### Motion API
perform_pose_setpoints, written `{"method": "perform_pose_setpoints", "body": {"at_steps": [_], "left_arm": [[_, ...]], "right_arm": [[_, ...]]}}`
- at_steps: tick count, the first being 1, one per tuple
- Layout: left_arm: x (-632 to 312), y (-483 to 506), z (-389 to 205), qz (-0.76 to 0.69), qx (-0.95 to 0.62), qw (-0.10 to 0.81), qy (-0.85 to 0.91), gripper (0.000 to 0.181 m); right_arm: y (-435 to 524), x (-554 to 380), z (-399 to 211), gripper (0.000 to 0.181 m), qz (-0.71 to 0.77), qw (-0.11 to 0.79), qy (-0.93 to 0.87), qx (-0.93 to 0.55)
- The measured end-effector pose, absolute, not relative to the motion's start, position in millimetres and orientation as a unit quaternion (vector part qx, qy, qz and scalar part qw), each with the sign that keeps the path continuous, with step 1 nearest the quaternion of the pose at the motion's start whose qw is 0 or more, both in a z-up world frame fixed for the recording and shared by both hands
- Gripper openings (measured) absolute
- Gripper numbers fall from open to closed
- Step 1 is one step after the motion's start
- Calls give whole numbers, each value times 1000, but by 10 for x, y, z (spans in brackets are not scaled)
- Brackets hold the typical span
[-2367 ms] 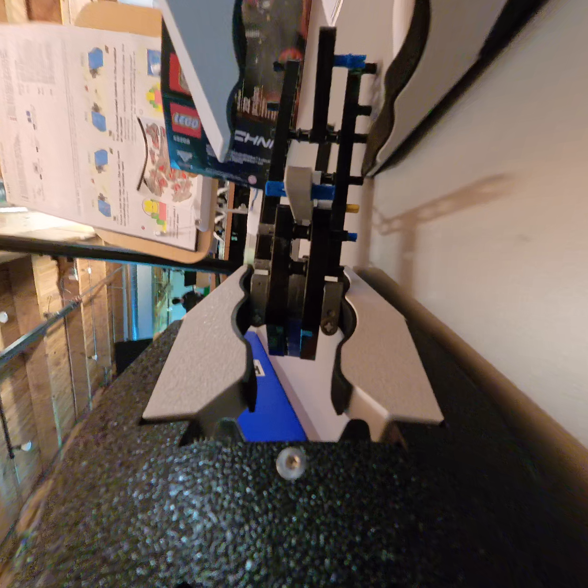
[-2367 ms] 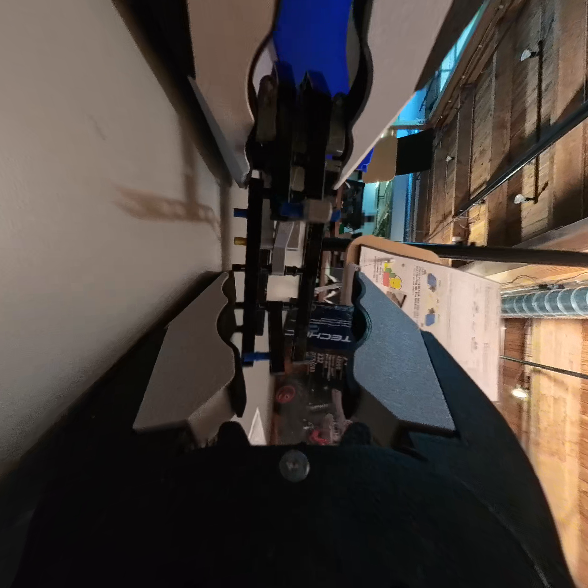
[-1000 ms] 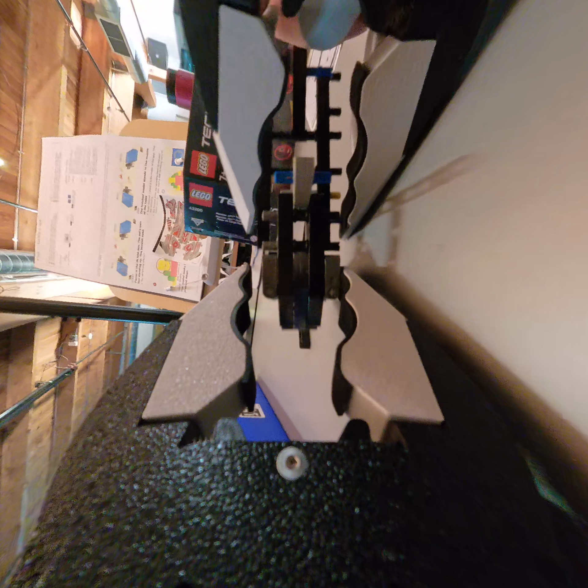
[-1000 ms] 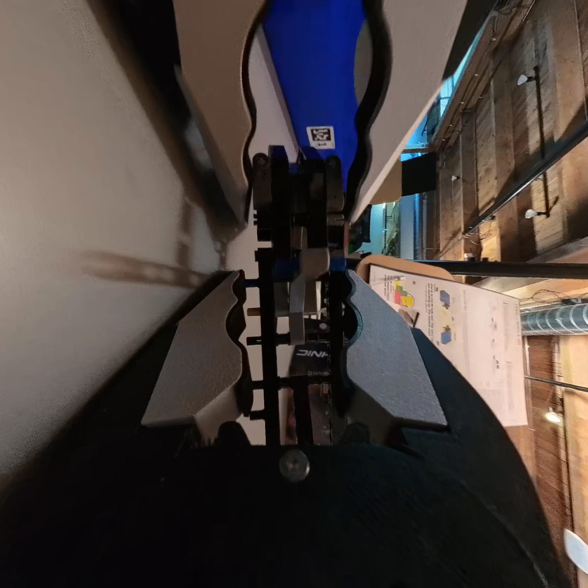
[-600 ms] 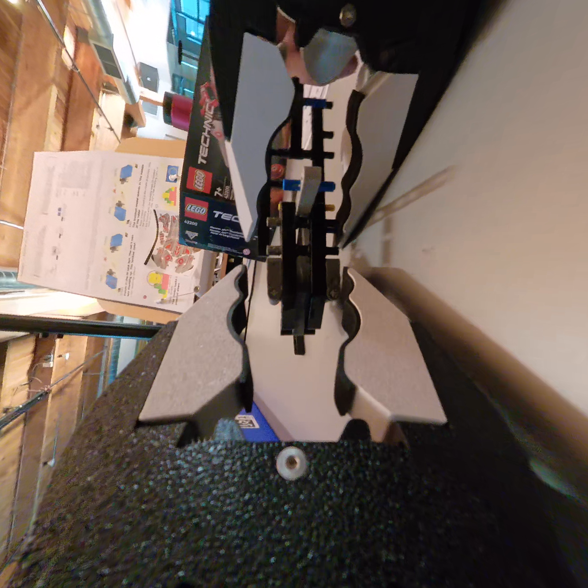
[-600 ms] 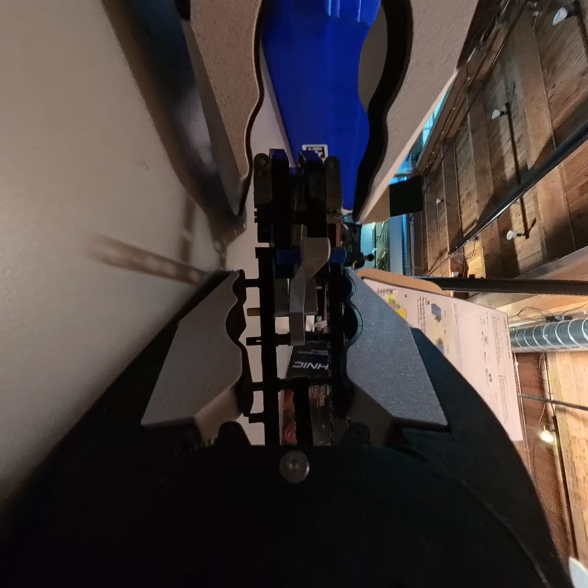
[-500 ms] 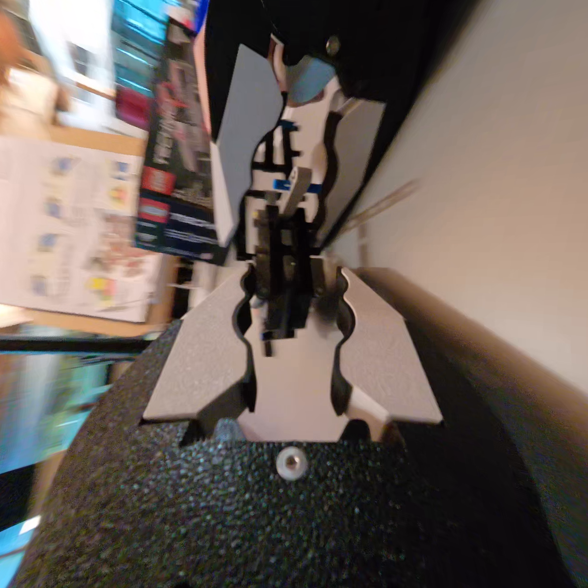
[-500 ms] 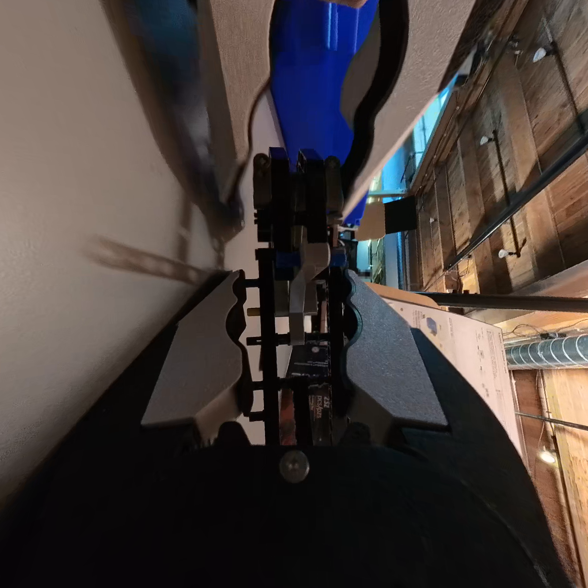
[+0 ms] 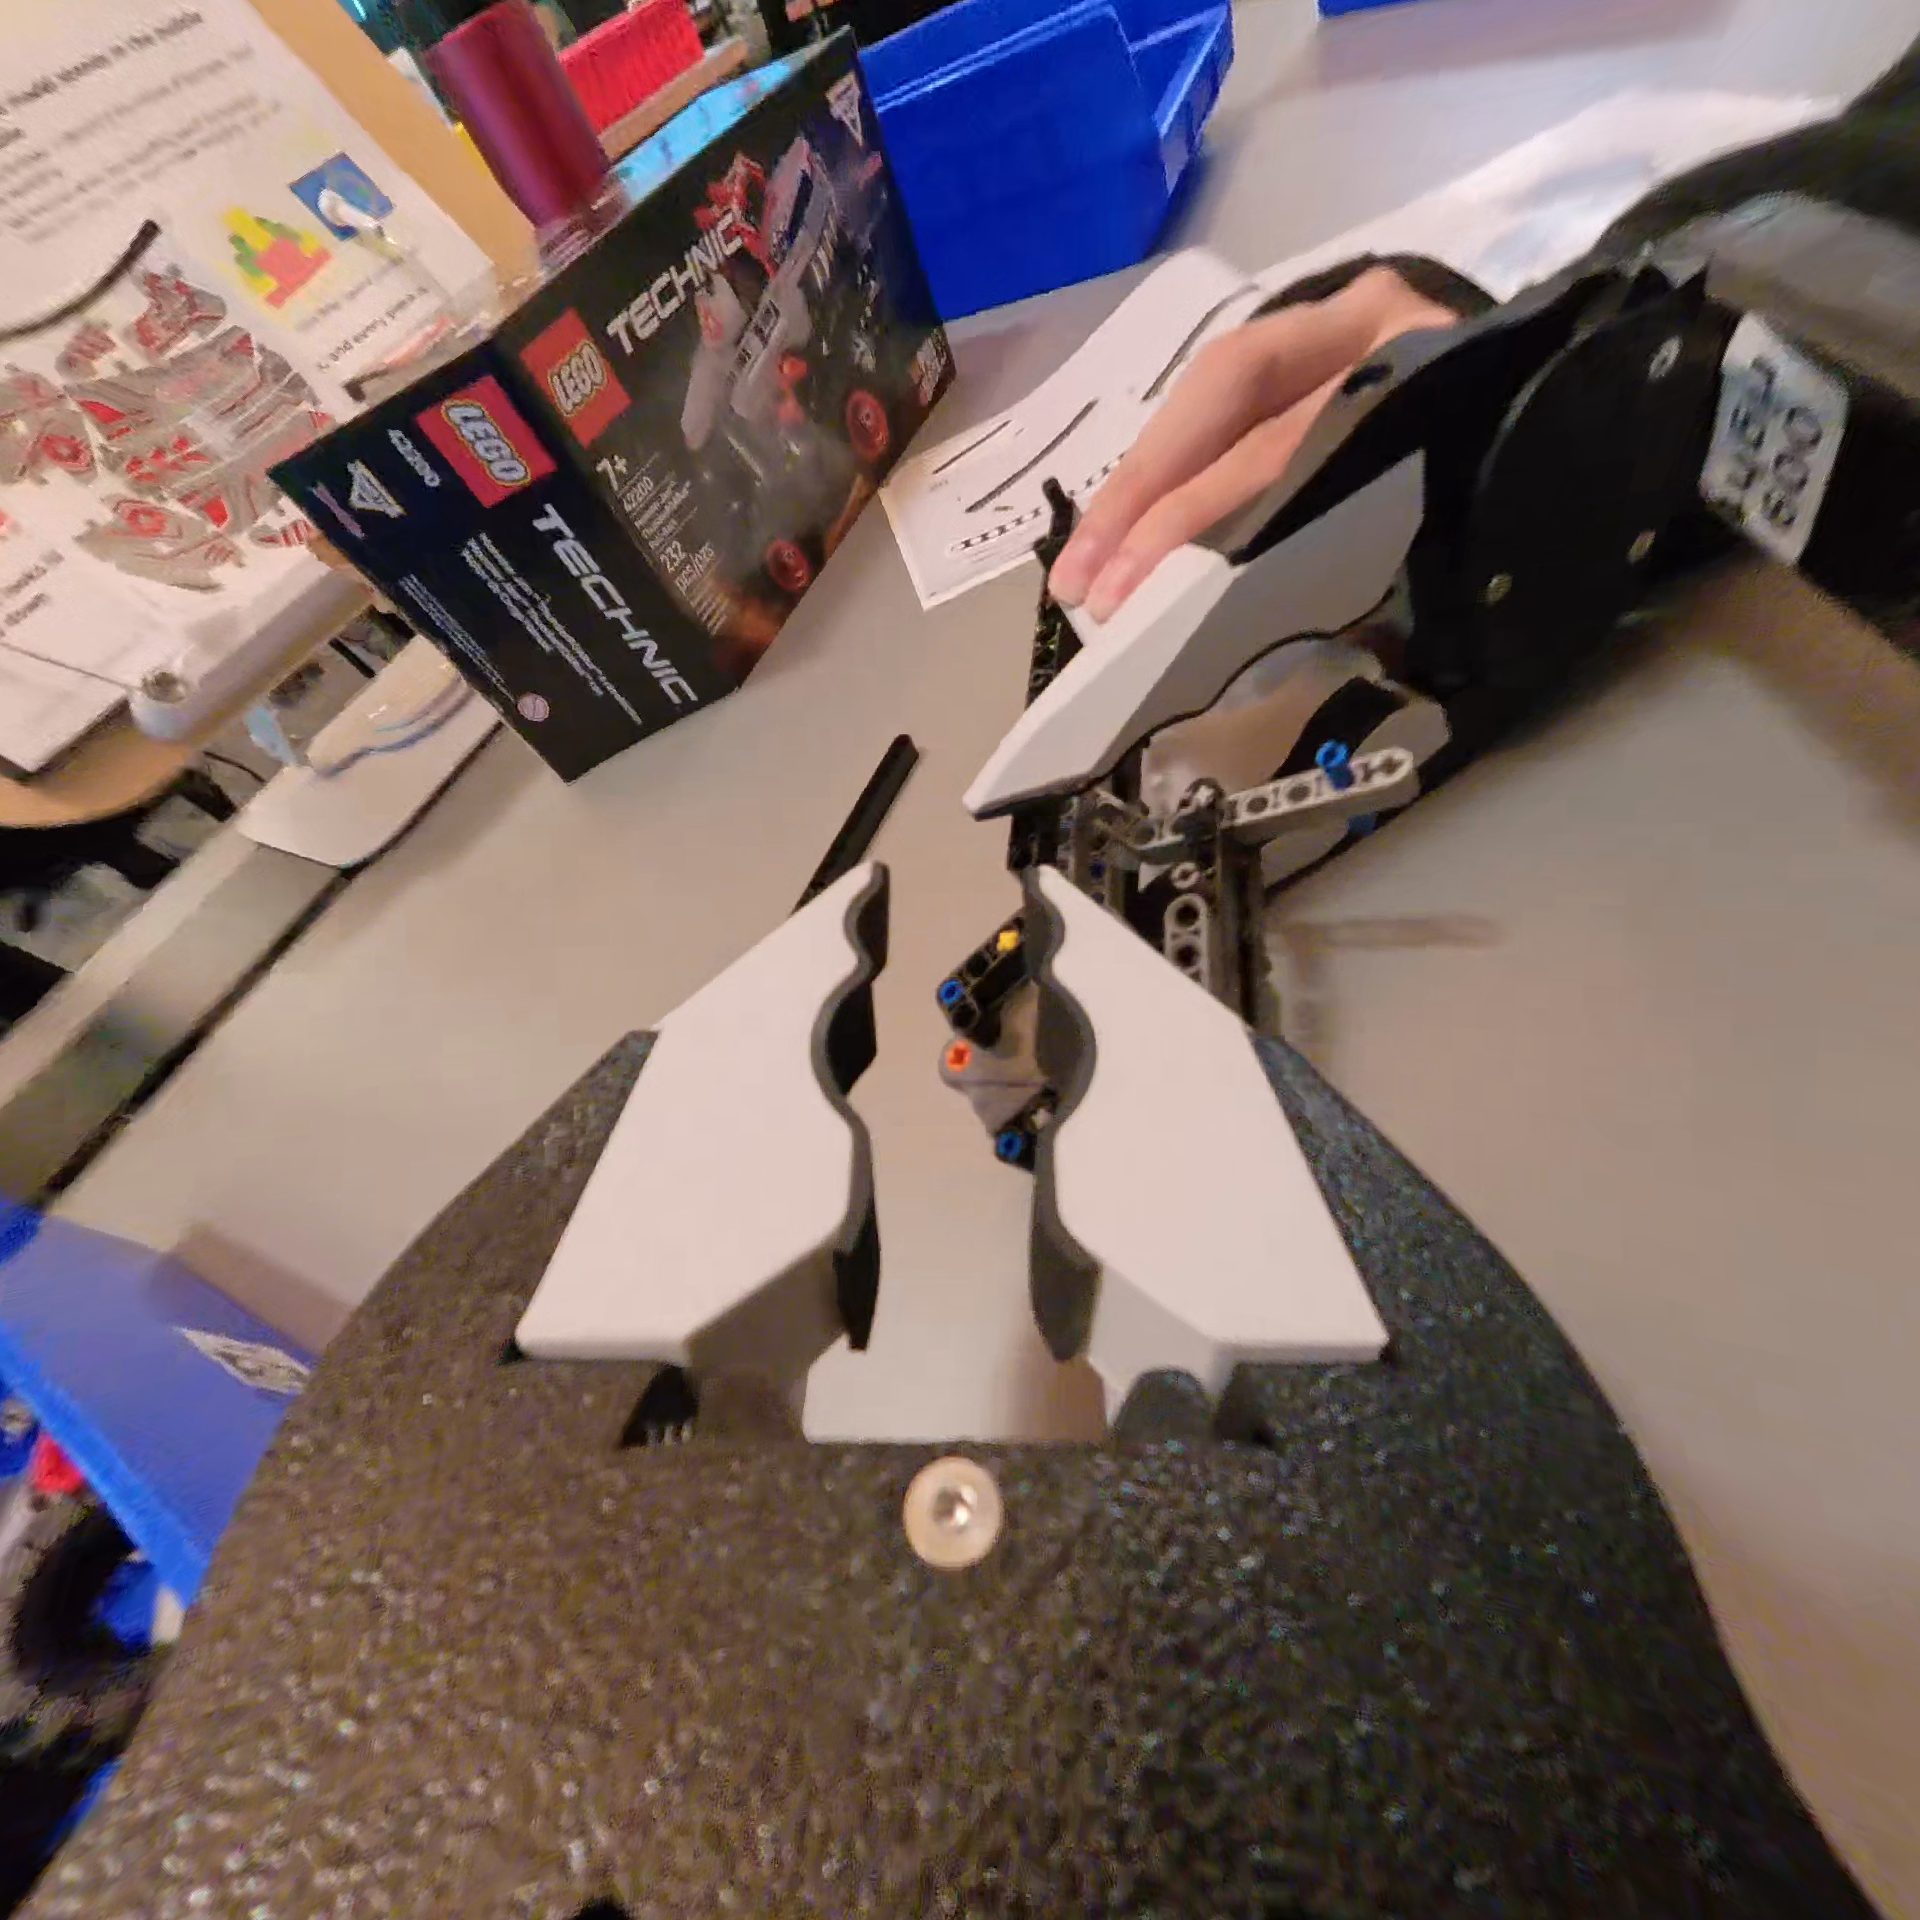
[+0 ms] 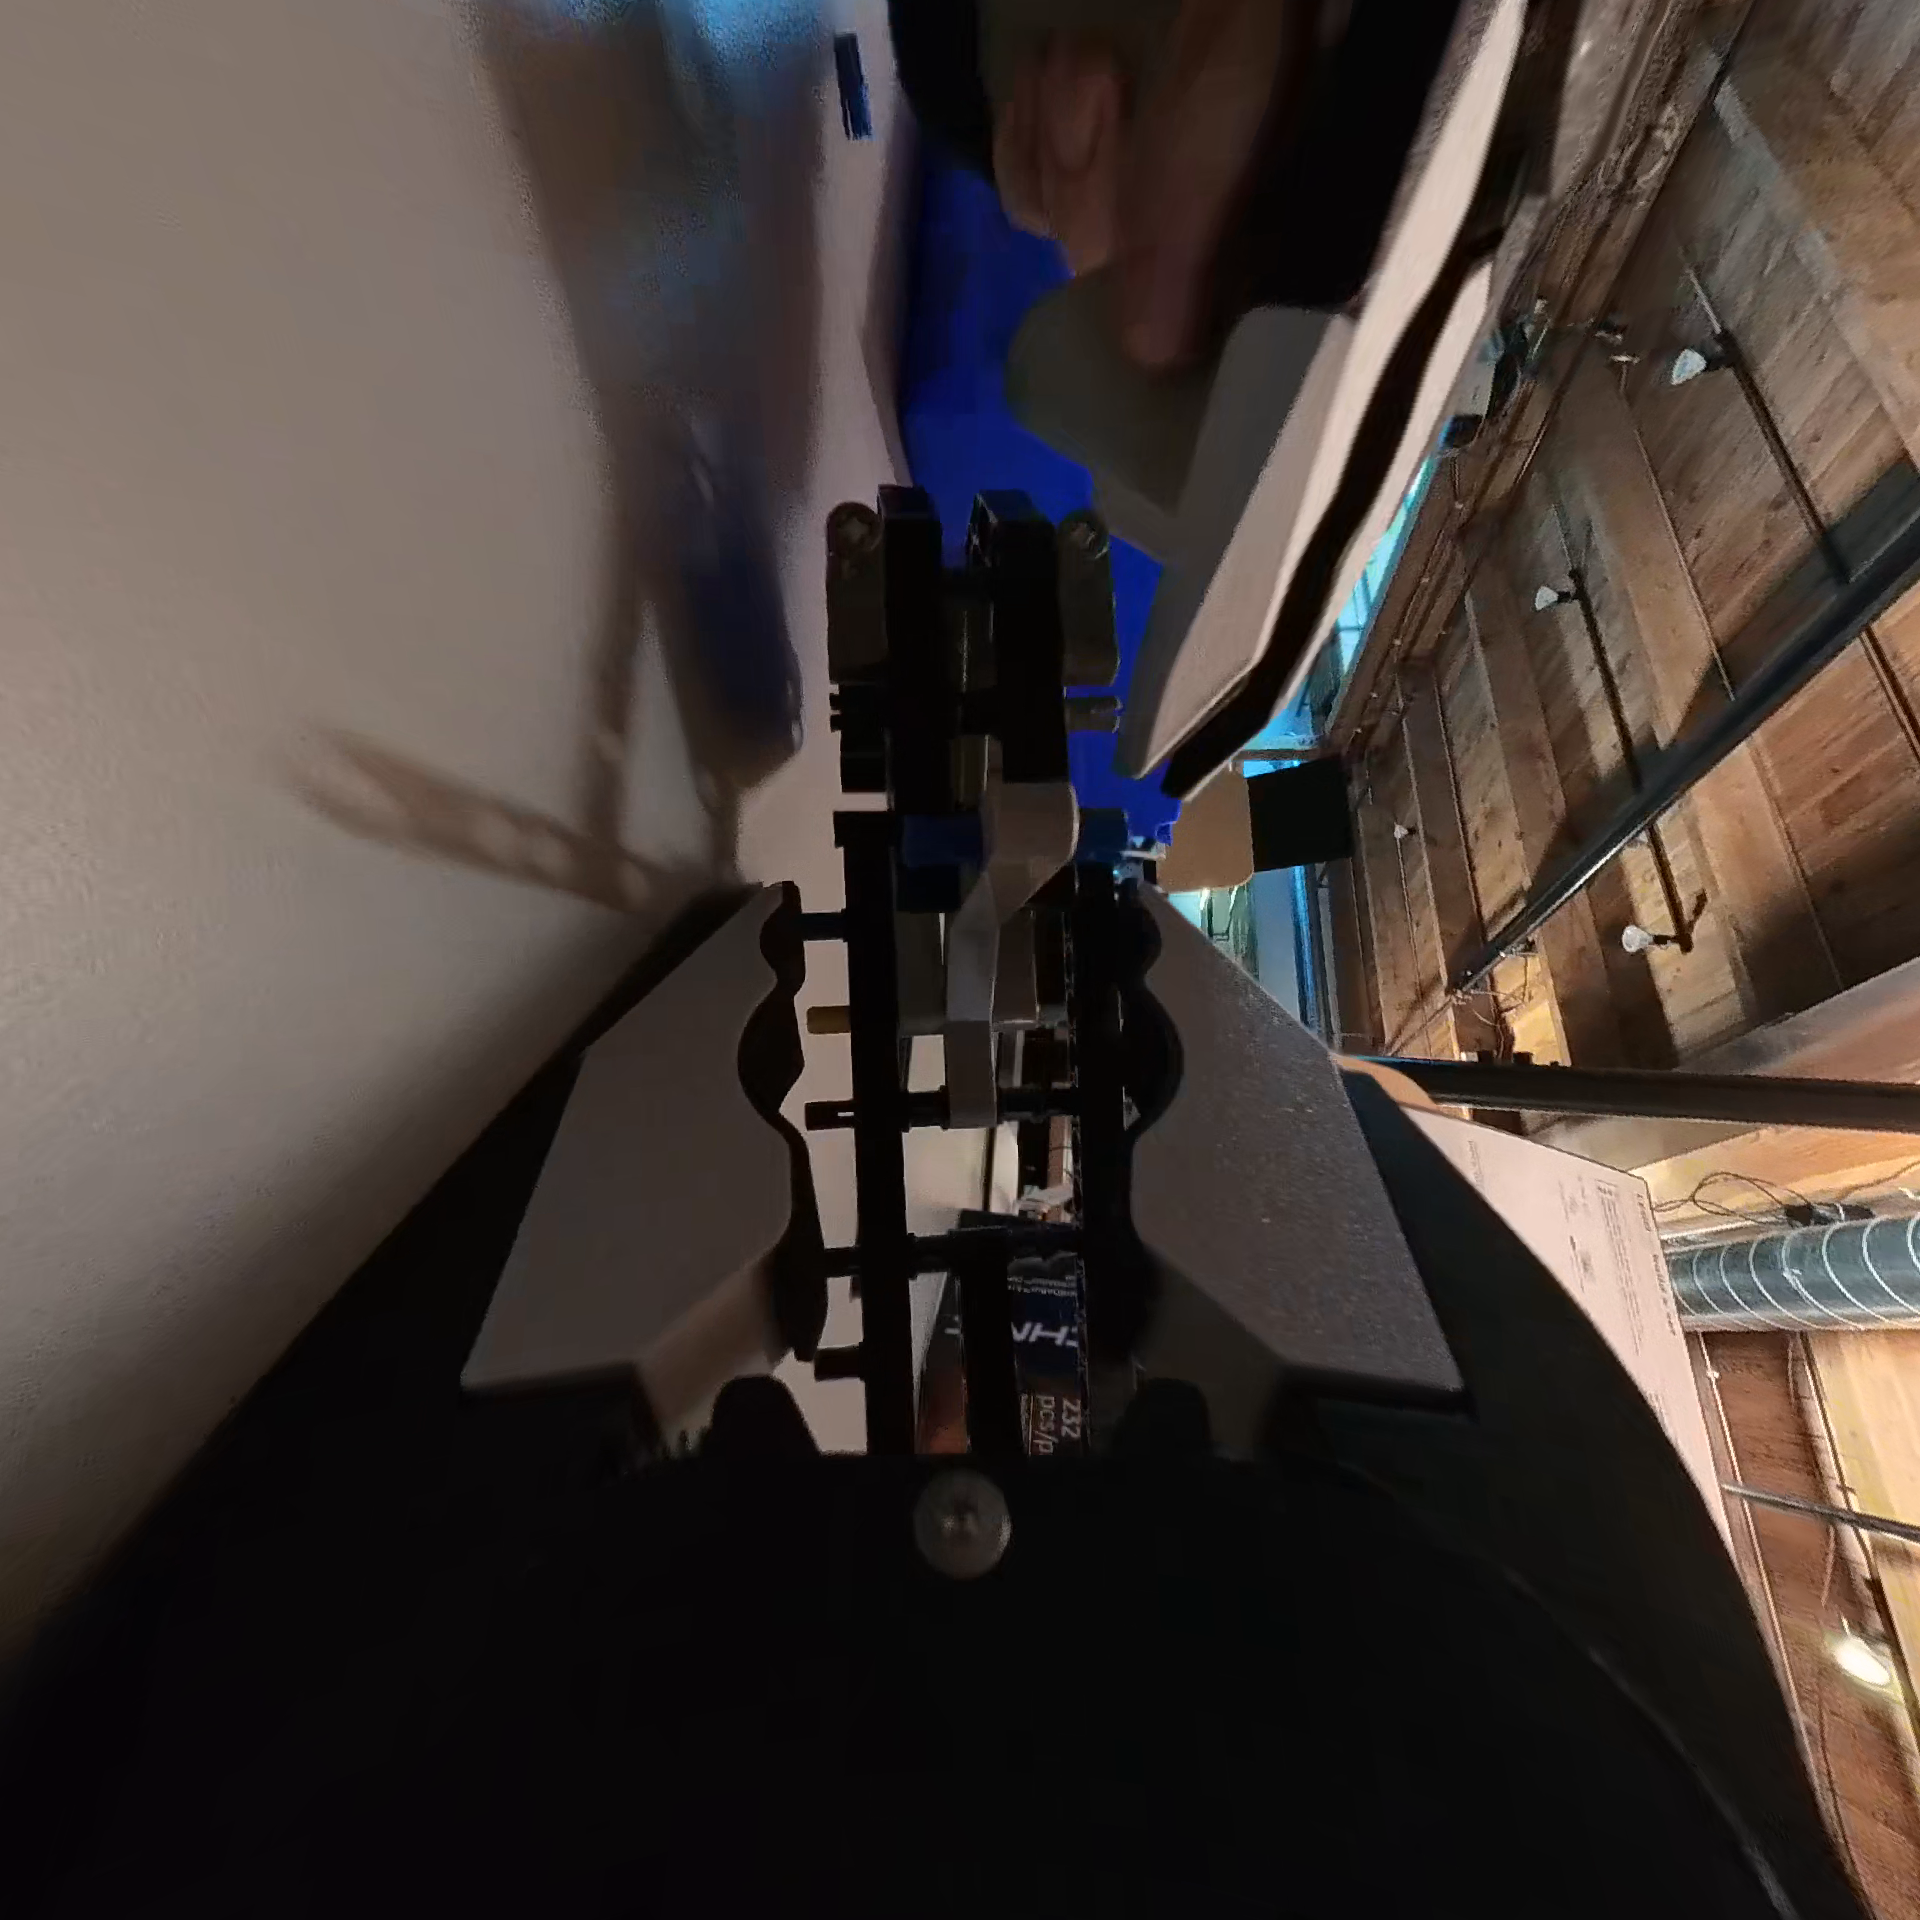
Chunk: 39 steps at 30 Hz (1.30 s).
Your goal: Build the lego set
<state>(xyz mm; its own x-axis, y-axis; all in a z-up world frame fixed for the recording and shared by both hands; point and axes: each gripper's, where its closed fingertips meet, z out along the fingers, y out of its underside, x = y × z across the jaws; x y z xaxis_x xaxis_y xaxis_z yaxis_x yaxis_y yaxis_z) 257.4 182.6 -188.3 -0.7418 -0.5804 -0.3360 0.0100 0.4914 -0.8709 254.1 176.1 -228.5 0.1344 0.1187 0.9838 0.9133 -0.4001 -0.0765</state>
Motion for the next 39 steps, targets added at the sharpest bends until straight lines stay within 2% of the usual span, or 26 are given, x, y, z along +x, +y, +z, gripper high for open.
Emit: {"method": "perform_pose_setpoints", "body": {"at_steps": [6, 8, 10, 14, 19, 21, 24, 39], "left_arm": [[2437, 1905, -1828, -421, -99, 359, 827, 41], [2259, 1903, -1777, -418, -58, 352, 835, 63], [2229, 1916, -1785, -383, -33, 393, 835, 81], [2347, 1794, -1954, -273, 28, 490, 828, 96], [2369, 1557, -1966, -312, 47, 511, 800, 85], [2346, 1554, -1967, -312, 62, 517, 794, 69], [2285, 1530, -1968, -326, 74, 520, 786, 57], [2278, 1575, -2003, -309, 91, 540, 777, 44]], "right_arm": [[1719, 2593, -2297, 59, -485, 397, -384, -678], [1684, 2612, -2241, 59, -480, 412, -376, -677], [1641, 2647, -2141, 59, -468, 443, -359, -674], [1612, 2601, -2102, 59, -427, 490, -350, -675], [1647, 2400, -2092, 59, -407, 511, -379, -656], [1663, 2340, -2129, 59, -406, 503, -394, -653], [1698, 2277, -2113, 59, -403, 509, -399, -648], [1698, 2261, -2134, 58, -398, 509, -398, -651]]}}
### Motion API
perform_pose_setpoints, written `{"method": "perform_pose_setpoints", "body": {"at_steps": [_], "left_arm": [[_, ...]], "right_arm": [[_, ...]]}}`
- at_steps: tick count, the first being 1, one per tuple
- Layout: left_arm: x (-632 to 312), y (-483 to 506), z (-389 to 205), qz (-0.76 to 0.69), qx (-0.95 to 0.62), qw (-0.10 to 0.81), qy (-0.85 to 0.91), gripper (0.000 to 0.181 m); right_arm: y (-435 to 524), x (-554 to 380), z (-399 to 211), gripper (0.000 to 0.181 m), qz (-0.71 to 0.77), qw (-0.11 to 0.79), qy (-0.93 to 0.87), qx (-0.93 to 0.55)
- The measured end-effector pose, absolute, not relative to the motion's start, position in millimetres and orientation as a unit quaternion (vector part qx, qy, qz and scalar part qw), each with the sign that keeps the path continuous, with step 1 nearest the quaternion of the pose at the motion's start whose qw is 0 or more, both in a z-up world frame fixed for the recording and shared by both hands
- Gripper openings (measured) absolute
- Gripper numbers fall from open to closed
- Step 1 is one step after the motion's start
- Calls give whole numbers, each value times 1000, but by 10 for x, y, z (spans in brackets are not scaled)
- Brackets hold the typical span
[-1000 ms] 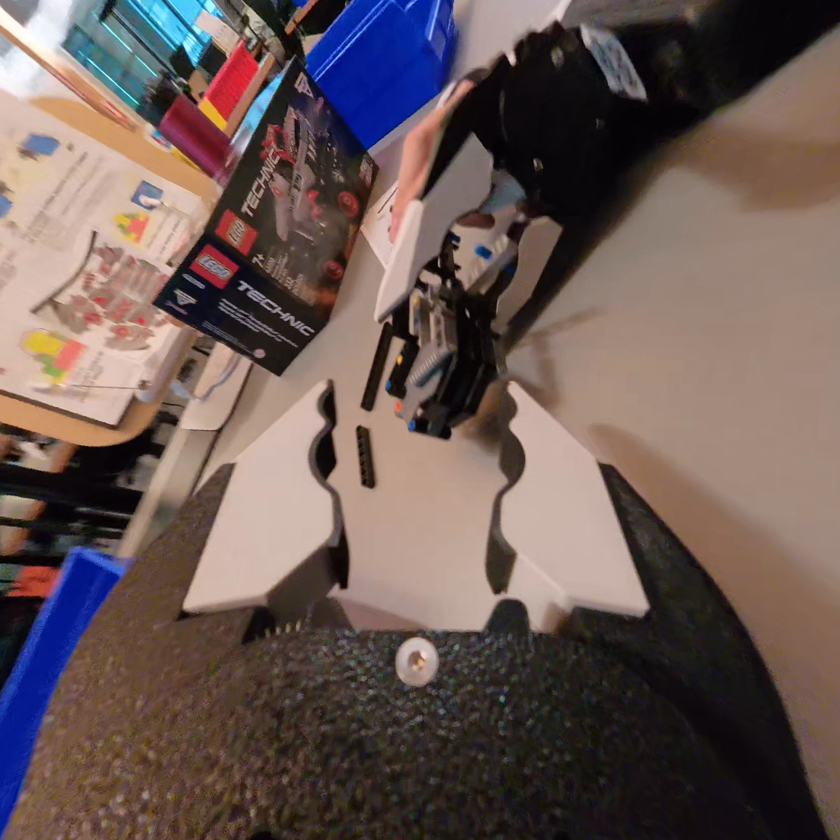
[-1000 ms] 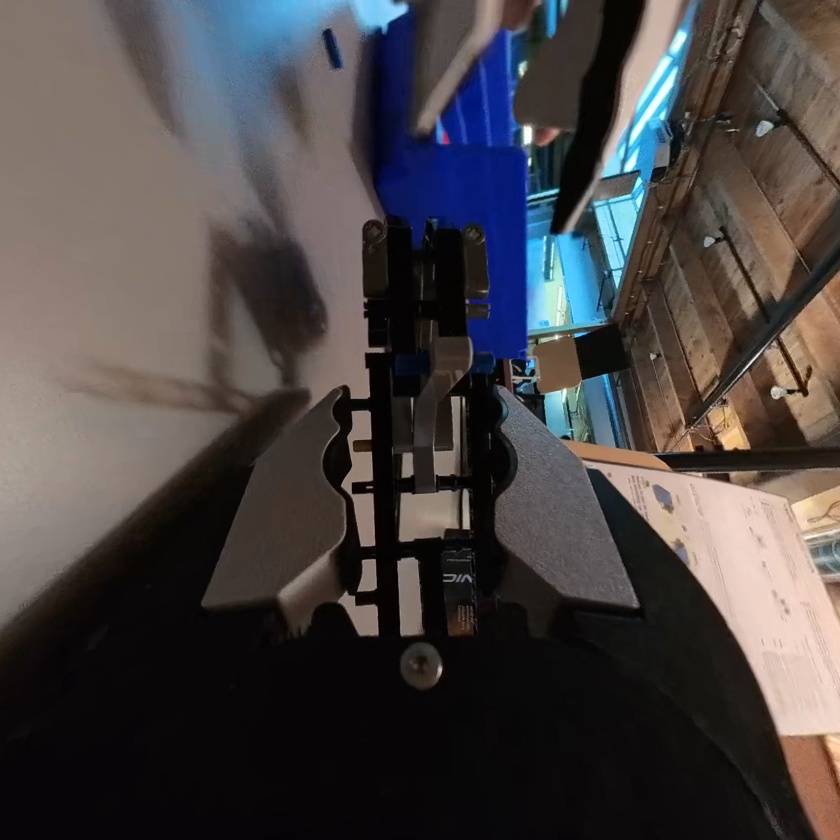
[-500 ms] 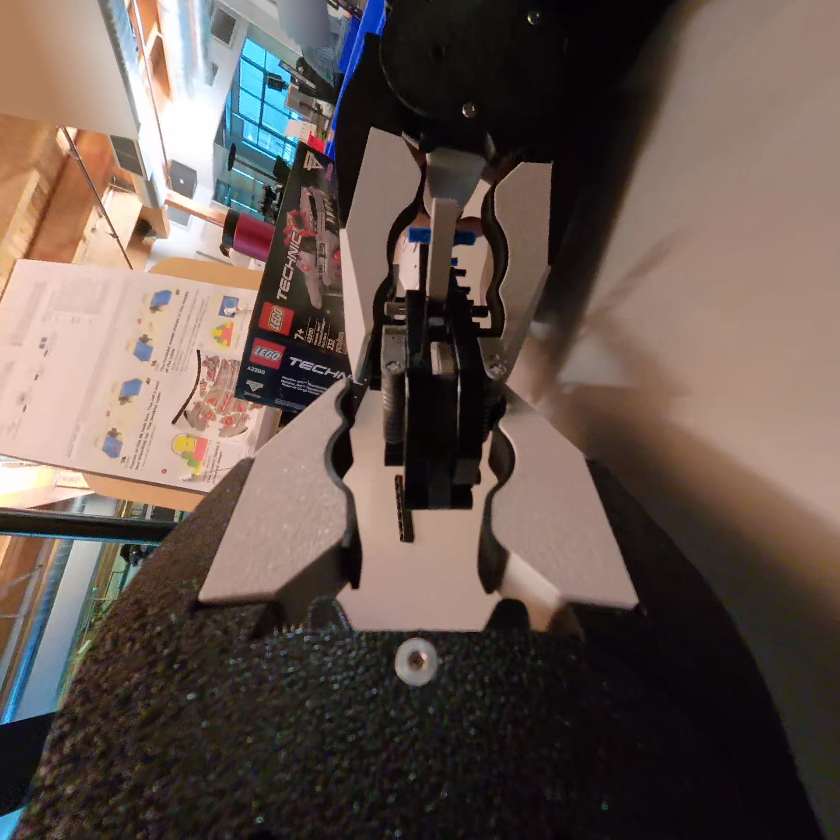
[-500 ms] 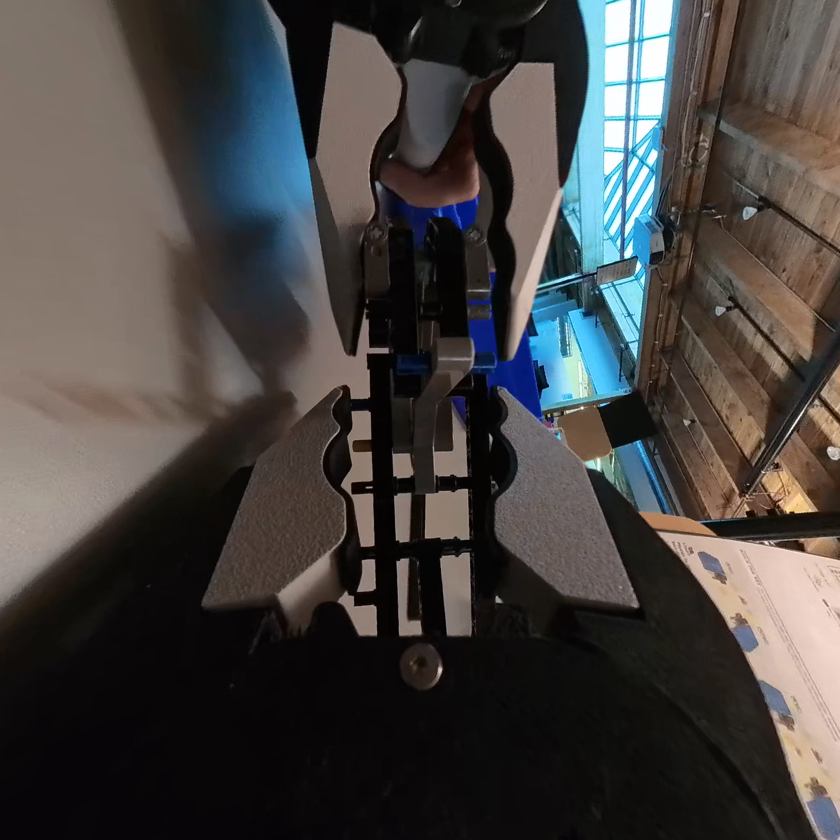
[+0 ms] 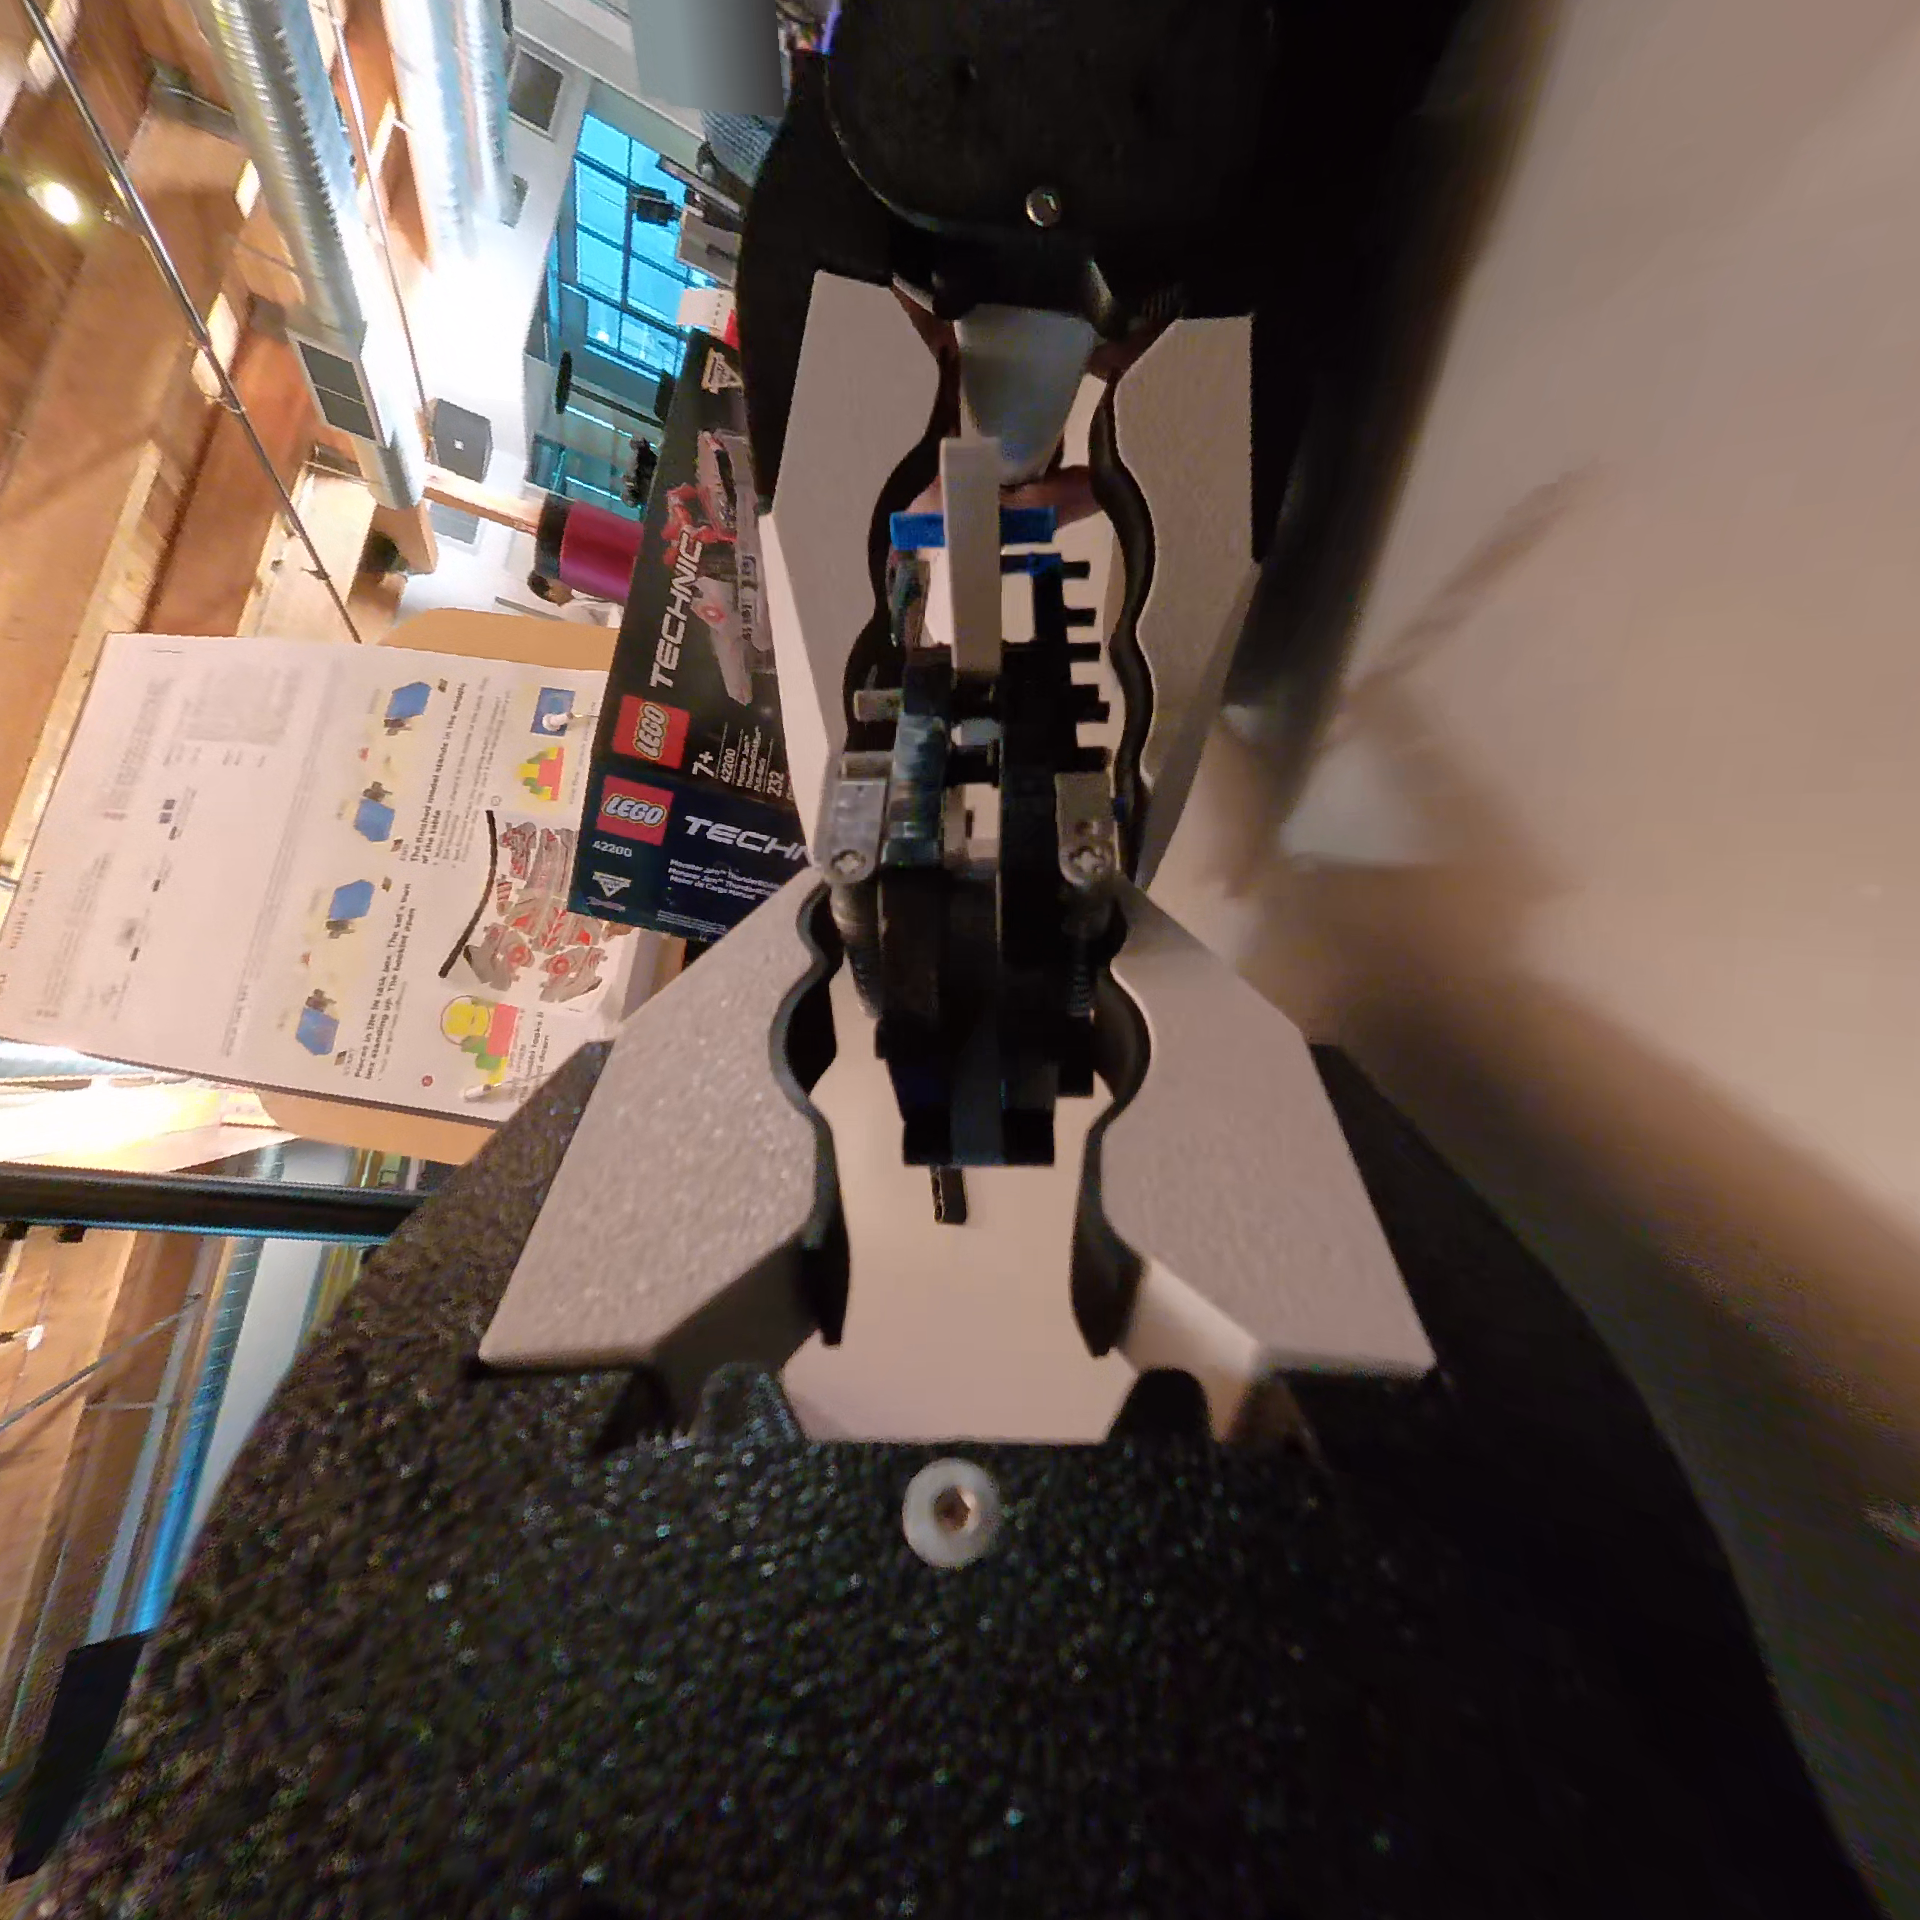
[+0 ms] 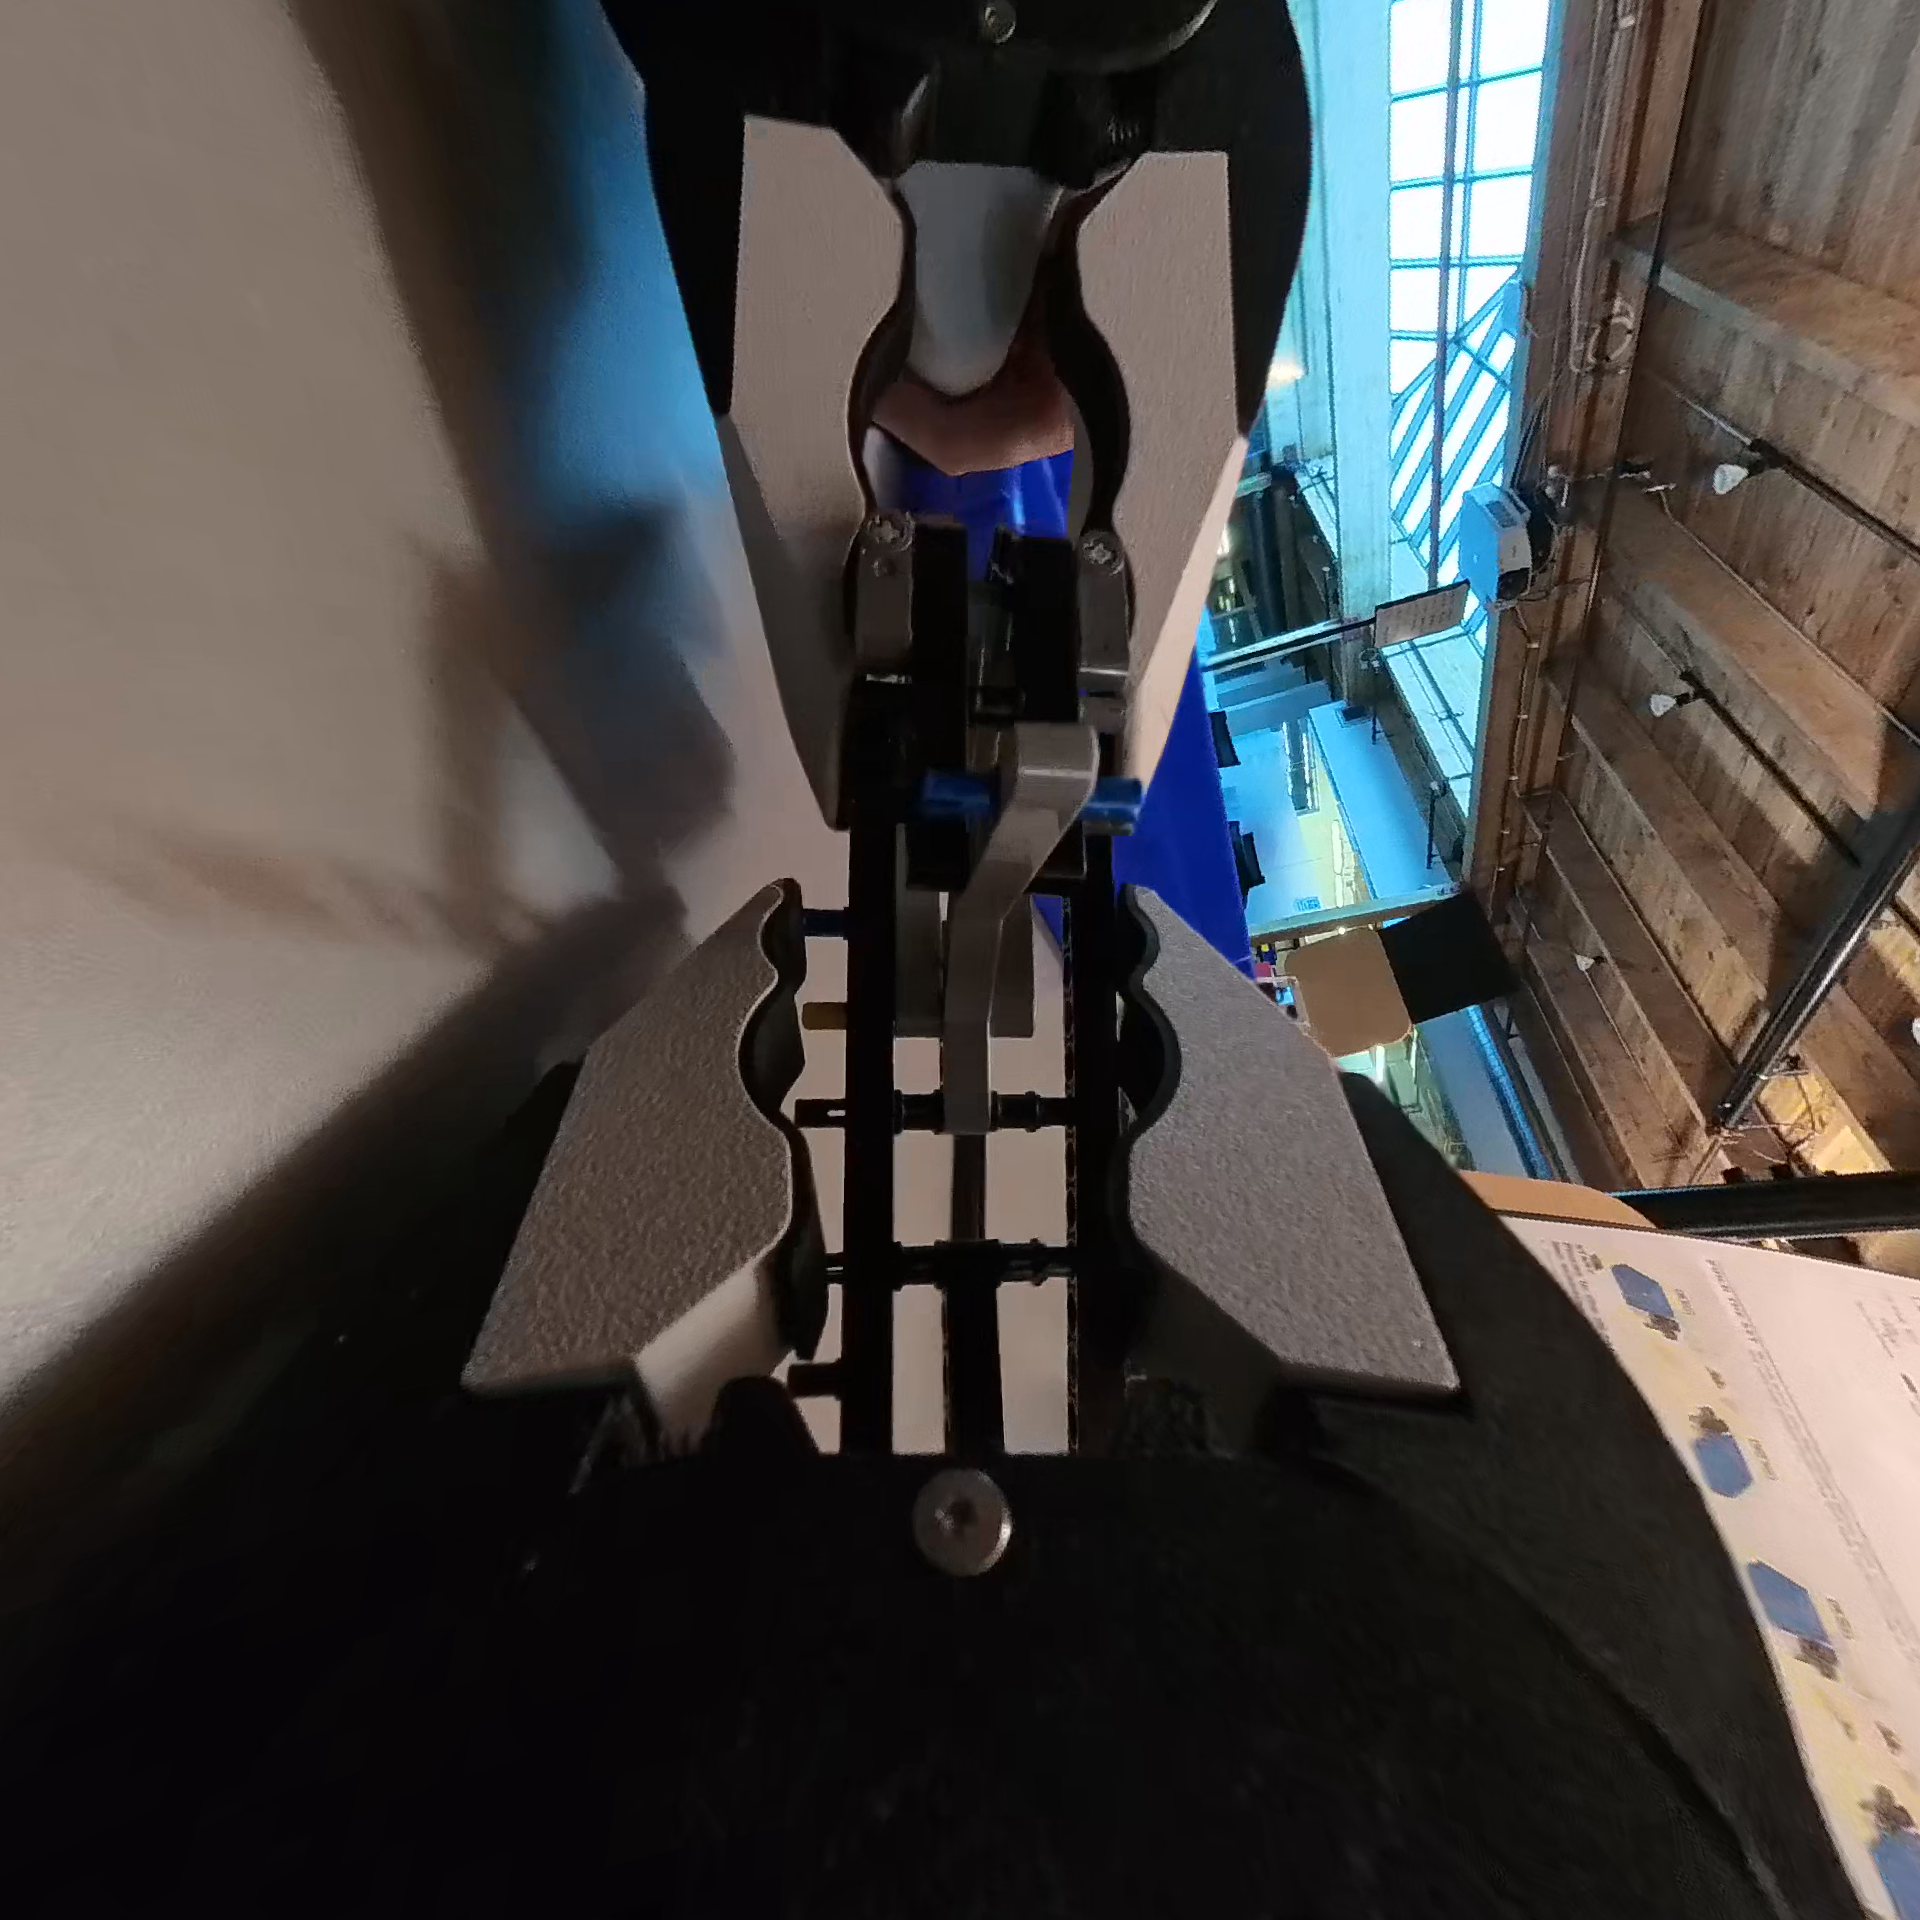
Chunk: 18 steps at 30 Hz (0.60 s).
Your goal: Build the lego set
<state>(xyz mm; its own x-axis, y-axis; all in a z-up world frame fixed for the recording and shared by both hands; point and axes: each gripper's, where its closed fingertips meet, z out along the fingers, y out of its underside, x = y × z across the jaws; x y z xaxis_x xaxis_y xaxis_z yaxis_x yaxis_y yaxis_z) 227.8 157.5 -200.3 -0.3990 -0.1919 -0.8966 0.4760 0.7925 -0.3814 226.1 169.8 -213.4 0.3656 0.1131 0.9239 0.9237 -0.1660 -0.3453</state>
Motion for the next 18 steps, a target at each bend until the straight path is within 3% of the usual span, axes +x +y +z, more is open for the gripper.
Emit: {"method": "perform_pose_setpoints", "body": {"at_steps": [18], "left_arm": [[2291, 1589, -2092, -301, 77, 525, 793, 45]], "right_arm": [[1744, 2256, -2219, 58, -428, 474, -416, -648]]}}
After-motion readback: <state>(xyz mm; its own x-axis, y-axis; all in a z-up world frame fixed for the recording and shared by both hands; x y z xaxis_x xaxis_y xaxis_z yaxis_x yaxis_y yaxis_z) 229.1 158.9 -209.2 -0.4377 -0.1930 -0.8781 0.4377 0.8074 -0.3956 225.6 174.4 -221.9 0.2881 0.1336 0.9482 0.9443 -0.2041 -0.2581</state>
